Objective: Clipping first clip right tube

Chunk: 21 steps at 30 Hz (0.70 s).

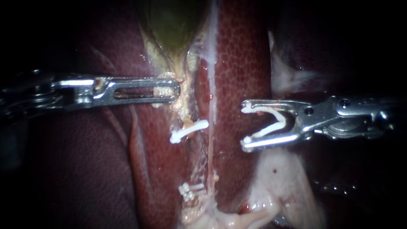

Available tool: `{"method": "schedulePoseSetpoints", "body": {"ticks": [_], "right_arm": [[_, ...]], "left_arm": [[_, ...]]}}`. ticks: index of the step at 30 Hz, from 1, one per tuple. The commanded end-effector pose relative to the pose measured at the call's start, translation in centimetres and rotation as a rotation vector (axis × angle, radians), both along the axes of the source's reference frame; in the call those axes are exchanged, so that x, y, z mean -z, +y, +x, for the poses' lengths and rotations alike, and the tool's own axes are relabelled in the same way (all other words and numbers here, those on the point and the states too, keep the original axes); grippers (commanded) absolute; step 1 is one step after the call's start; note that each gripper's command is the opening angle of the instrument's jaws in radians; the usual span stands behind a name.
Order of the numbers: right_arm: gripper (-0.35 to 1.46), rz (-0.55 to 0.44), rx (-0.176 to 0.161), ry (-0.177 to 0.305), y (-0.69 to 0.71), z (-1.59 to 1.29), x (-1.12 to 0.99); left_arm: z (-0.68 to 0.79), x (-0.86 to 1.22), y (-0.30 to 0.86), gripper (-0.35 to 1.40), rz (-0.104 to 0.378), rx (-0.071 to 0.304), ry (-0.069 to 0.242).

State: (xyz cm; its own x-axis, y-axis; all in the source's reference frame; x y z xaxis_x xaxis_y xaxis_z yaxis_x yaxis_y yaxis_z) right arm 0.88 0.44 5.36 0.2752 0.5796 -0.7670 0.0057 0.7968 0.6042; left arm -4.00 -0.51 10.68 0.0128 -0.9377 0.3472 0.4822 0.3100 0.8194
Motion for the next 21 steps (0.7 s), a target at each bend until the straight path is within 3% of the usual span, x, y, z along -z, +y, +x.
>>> {"method": "schedulePoseSetpoints", "body": {"ticks": [1, 8, 14, 21], "right_arm": [[0.6, 0.002, 0.002, 0.002, 0.0, 0.0, 0.0], [0.6, 0.002, 0.002, 0.002, -0.01, 0.01, 0.0], [0.6, 0.002, 0.002, 0.002, -0.01, 0.01, 0.0], [0.6, 0.001, 0.001, 0.001, -0.01, 0.01, 0.0]], "left_arm": [[0.0, 0.0, 0.0, -0.35, 0.0, 0.0, 0.0], [0.07, 0.06, 0.03, -0.35, 0.004, -0.005, -0.004], [0.33, 0.29, 0.19, -0.35, 0.015, 0.002, 0.003], [0.66, 0.61, 0.35, -0.35, 0.006, 0.047, -0.003]]}}
